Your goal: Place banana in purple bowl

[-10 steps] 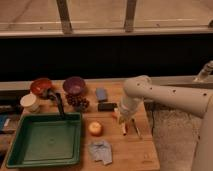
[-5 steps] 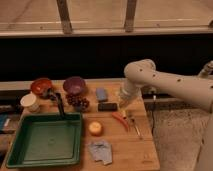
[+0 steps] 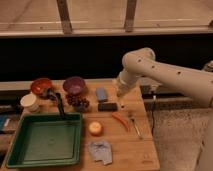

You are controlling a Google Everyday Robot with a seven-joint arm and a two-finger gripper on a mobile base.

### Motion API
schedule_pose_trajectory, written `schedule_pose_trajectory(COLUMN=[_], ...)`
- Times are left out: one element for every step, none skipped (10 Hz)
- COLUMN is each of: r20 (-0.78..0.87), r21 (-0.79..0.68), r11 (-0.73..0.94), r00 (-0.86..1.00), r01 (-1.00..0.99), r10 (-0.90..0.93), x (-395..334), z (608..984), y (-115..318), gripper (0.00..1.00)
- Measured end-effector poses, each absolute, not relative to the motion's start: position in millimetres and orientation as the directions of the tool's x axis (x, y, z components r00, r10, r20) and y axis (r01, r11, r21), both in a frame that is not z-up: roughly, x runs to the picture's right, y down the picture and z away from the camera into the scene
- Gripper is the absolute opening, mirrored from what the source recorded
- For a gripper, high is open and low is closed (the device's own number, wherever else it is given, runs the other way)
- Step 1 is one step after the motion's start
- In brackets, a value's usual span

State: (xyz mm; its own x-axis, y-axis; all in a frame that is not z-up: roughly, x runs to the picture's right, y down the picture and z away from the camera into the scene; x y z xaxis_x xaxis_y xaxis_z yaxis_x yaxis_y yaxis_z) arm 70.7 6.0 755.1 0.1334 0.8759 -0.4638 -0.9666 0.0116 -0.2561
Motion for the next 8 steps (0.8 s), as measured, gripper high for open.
schedule_pose_trajectory(r20=[-0.445,-0.435,-0.428,-0.429,-0.429,-0.430,-0.430,-0.433], r21=[-0.282,-0.304,-0.316,-0.314,-0.314,-0.314,-0.316,-0.324], r11=[0.025,0.034,0.037,0.036,0.035,0.035,0.037,0.034], r00=[0.153,0.170,0.177,0.176,0.174,0.175,0.178,0.180], r01=[-0.959,-0.952,-0.948,-0.949,-0.949,-0.949,-0.948,-0.946], r10=[0.882,0.884,0.886,0.886,0.886,0.886,0.885,0.883], x=[61.2,53.0,49.5,51.1,52.0,51.3,49.6,49.1], z=[753.6,752.8,751.6,751.5,751.5,751.8,752.1,754.8], y=[-9.3,-18.8,-24.8,-24.6,-24.5,-24.3,-24.0,-24.1], gripper=[0.00,0.00,0.00,0.00,0.00,0.00,0.00,0.00])
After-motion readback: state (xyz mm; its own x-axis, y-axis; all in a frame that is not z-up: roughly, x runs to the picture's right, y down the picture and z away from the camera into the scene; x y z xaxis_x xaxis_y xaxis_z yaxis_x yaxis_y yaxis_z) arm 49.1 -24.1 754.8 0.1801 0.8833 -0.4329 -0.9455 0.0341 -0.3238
